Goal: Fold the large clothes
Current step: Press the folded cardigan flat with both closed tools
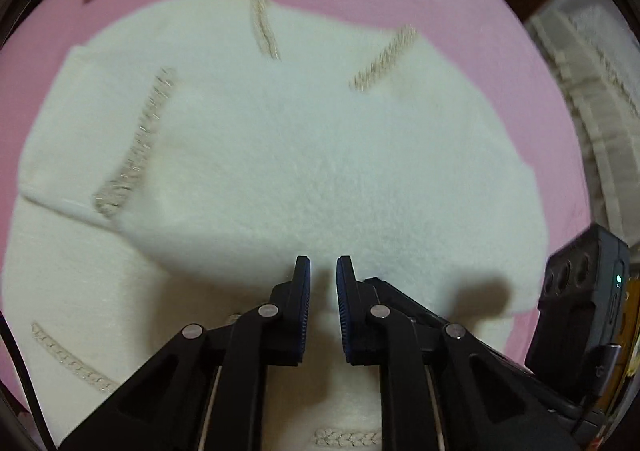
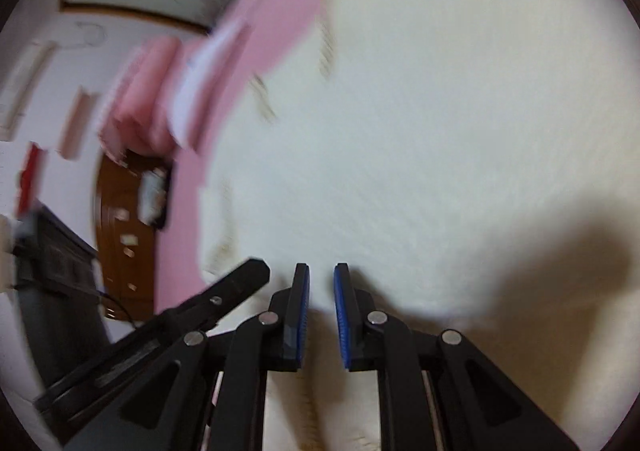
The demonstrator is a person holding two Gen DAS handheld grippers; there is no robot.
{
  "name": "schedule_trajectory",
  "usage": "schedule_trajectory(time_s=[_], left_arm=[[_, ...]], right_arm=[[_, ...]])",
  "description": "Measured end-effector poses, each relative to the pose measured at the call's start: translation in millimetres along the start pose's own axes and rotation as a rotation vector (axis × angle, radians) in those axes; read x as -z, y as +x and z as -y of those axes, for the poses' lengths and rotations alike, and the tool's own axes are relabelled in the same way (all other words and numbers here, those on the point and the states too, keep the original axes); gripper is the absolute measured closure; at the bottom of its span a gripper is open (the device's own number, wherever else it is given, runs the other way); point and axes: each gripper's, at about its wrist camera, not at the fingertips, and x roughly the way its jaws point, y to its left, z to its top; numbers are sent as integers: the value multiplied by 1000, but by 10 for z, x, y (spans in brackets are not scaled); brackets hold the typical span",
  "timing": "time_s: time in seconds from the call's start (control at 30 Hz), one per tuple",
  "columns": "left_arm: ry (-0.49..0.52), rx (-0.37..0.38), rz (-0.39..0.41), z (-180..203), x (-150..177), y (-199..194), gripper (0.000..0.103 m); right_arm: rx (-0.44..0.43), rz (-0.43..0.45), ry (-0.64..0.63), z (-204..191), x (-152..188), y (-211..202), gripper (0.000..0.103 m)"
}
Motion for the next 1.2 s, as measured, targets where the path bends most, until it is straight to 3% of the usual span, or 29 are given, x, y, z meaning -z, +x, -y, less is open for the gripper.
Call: schedule_trajectory(time_s=[0.03,0.07,0.13,0.23,0.4,0.47,0.5,0.53,0.67,0.77,0.83,0.9,0.97,1.07,1.2], left_arm=[[5,-26,-14,-7,1,61,91],[3,-67,-25,-37,0,131,94],[-34,-24,-11,-166,-4,177,95],[-91,7,21,-347,-8,120,96],[-152,-141,109,-704,-27,-19,96],[-188,-106,89,-811,-96,14,96],[-189,-100,81,-832,-111,32,96],[-174,-107,79,-826,-125,42,96],[-114,-174,91,-687,-154,-29,96],[-72,-109,87,-420,-117,-51,96],[-51,-6,68,-275,-74,-65,96],[-31,84,35,-135,-58,-19,96],[-22,143,2,-8,-50,69,96],[-17,161,-23,115,-138,216,96],[-40,150,4,180,-252,293,96]], right_arm=[[26,-20,4,70,-9,62,101],[2,-24,1,150,-28,51,103],[-39,-7,14,331,-104,-82,103],[-18,110,121,797,-152,-416,103],[45,337,305,1480,-43,-1245,103],[159,376,257,1435,0,-1372,103],[310,393,235,1388,13,-1424,103],[406,382,222,1383,6,-1425,103],[278,493,274,1325,97,-1548,101],[305,584,55,849,167,-1575,100],[256,540,-95,588,177,-1459,100],[120,406,-168,409,124,-1159,100],[44,264,-176,324,99,-820,100],[0,104,-111,313,58,-307,100],[-67,92,-1,371,-29,-6,101]])
